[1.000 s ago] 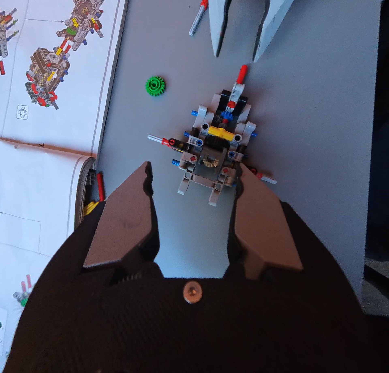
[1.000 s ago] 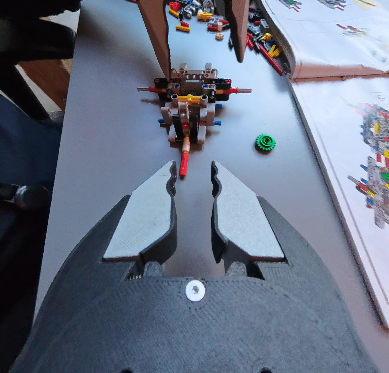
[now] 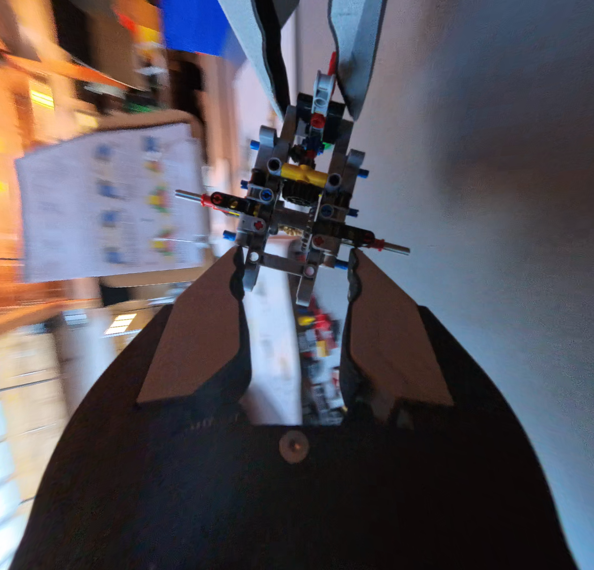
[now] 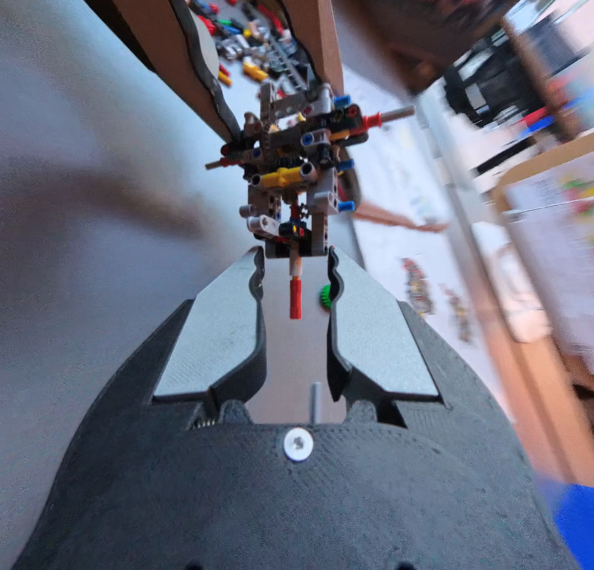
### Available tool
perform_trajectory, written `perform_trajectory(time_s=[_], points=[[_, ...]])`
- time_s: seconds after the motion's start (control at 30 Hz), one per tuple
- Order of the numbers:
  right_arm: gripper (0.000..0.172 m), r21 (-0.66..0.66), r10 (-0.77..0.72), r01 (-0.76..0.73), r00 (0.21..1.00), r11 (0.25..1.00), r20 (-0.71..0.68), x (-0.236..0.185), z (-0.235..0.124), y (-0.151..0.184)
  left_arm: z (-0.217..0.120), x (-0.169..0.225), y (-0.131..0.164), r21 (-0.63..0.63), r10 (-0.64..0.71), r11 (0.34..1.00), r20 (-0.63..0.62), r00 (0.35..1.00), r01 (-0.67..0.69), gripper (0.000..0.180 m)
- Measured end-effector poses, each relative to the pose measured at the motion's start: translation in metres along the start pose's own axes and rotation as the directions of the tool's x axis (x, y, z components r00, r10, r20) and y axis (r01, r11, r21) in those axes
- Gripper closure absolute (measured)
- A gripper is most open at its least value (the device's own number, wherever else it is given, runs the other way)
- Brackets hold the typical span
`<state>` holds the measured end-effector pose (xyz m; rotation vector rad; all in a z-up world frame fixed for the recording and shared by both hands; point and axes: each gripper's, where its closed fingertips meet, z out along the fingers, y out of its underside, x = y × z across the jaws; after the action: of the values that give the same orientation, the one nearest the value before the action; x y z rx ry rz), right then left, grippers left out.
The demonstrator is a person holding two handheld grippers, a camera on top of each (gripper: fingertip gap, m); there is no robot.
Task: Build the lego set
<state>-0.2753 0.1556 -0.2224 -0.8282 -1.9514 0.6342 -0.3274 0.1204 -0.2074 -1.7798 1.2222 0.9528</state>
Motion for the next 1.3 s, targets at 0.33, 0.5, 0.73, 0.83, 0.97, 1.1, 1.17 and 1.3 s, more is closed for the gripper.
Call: perform_trajectory(time_s=[0.33, 0.5, 0.73, 0.83, 0.97, 1.1, 1.17, 1.3], points=[[0.128, -0.061, -0.098, 0.092, 0.99, 0.994, -0.098, 0.022, 0.013, 0.014, 0.005, -0.026, -0.008, -0.088, 0.387, 0.917, 0.432, 0.815, -0.39, 0.12], [0.159, -0.058, -0.117, 0.115, 0.993, 0.992, -0.027, 0.015, 0.021, 0.016, 0.018, -0.033, 0.001, -0.091, 0.317, 0.946, 0.469, 0.824, -0.312, 0.119], [0.159, -0.111, -0.071, 0.065, 0.996, 0.992, -0.053, 0.028, 0.032, 0.035, 0.04, -0.02, 0.017, -0.051, 0.195, 0.981, 0.365, 0.91, -0.19, 0.121], [0.156, -0.125, -0.035, 0.022, 0.994, 0.992, -0.103, 0.043, 0.027, 0.038, 0.045, -0.03, 0.032, -0.02, 0.009, 1.0, 0.289, 0.957, -0.003, 0.12], [0.152, -0.024, 0.163, -0.166, 0.981, 0.986, -0.104, 0.061, 0.009, 0.037, 0.053, -0.048, 0.058, 0.103, -0.394, 0.918, 0.167, 0.904, 0.382, 0.12], [0.151, 0.061, 0.348, -0.345, 0.936, 0.937, -0.047, 0.071, 0.002, 0.037, 0.066, -0.057, 0.085, 0.158, -0.606, 0.794, 0.127, 0.785, 0.587, 0.12], [0.151, 0.088, 0.383, -0.379, 0.923, 0.921, -0.034, 0.073, 0.001, 0.034, 0.065, -0.065, 0.089, 0.181, -0.65, 0.758, 0.14, 0.747, 0.627, 0.12], [0.15, 0.071, 0.365, -0.362, 0.93, 0.929, -0.037, 0.069, 0.003, 0.037, 0.058, -0.076, 0.089, 0.232, -0.693, 0.718, 0.14, 0.707, 0.657, 0.12]])
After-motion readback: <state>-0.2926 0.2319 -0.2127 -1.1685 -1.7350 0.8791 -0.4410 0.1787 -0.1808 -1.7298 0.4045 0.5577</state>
